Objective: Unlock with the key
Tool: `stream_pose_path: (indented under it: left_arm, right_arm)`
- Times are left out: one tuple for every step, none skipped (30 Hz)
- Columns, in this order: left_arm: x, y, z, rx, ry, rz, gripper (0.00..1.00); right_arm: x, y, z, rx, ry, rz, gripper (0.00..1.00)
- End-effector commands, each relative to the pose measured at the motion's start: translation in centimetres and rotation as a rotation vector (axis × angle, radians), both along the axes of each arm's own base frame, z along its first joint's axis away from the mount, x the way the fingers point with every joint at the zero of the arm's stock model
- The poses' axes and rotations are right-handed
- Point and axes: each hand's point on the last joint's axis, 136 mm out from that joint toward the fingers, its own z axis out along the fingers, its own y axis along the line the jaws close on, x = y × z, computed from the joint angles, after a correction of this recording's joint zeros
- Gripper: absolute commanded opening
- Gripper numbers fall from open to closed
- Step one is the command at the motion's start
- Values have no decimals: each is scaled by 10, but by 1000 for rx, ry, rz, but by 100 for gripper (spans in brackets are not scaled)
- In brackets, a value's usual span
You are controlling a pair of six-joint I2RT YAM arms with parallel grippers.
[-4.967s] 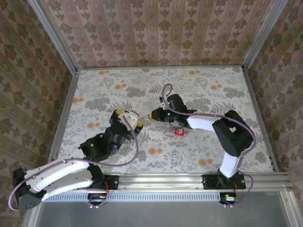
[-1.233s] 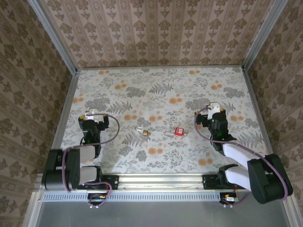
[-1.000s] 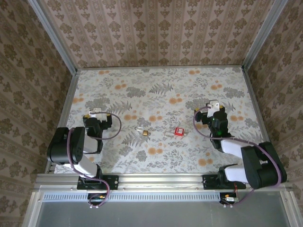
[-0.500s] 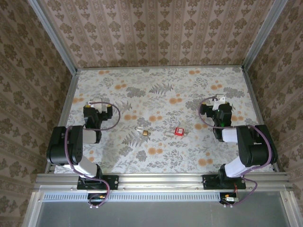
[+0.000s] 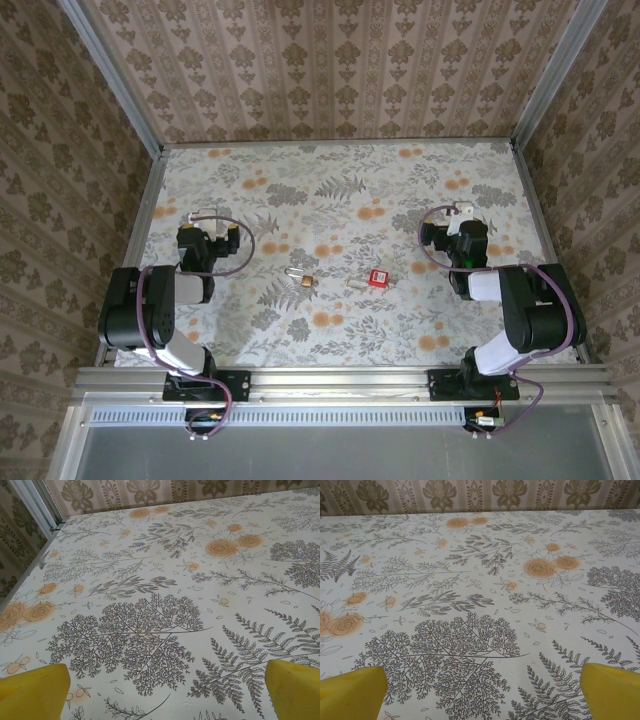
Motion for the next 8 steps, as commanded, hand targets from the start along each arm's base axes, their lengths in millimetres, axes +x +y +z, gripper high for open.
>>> stream_pose_path:
  left_arm:
    - [5,-2,9,5,-18,-20,100]
    - [5,-2,9,9,-21,-19,100]
    - [4,-2,9,13,-24,-15,100]
    - [4,-1,9,17,-25,-4,100]
    - [5,2,9,11,-23,12,100]
    - [5,5,9,4,-22,21,100]
    - [5,5,10,6,-23,22,100]
    - [5,5,10,7,-26,22,100]
  right_arm:
    - [1,4,4,15,-8,14,100]
    - [1,4,4,15,-7,14,100]
    - [1,4,4,15,-7,14,100]
    - [1,4,4,14,-8,13,100]
    - [1,4,4,15,-9,14,100]
    - [1,4,4,15,-8,14,100]
    - [1,4,4,15,-8,15,100]
    - [1,4,4,15,-8,14,100]
